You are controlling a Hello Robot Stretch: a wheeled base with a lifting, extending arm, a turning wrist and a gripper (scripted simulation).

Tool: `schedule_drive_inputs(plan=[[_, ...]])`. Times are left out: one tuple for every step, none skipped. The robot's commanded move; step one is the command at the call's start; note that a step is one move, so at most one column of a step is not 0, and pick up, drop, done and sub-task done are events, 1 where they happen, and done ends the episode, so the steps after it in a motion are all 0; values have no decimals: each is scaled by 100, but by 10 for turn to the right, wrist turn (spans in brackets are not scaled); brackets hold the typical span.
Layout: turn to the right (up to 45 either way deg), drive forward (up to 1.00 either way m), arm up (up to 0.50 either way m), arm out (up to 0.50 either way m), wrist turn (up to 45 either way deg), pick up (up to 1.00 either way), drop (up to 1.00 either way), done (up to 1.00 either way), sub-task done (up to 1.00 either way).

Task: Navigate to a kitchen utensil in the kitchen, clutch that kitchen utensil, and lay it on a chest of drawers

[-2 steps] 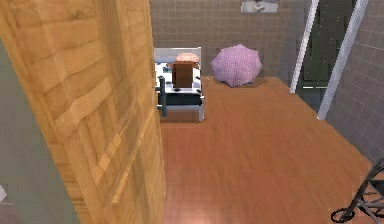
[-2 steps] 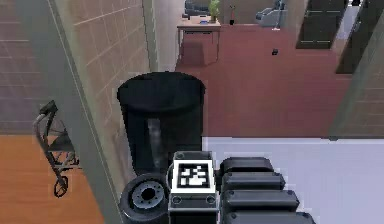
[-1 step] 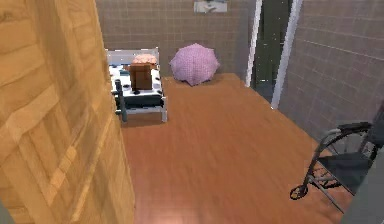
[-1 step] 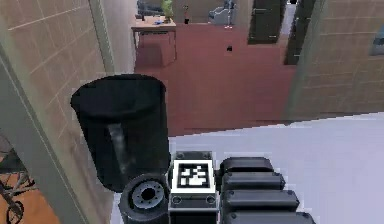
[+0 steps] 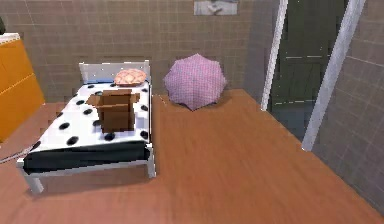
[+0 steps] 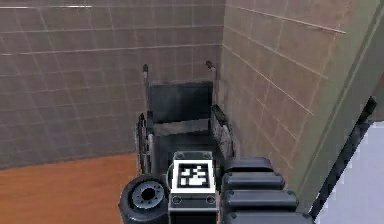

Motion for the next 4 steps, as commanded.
schedule_drive_inputs(plan=[[90, 0, 0, 0, 0, 0, 0, 0, 0], [0, 20, 0, 0, 0, 0, 0, 0, 0], [-150, 0, 0, 0, 0, 0, 0, 0, 0], [0, 30, 0, 0, 0, 0, 0, 0, 0]])
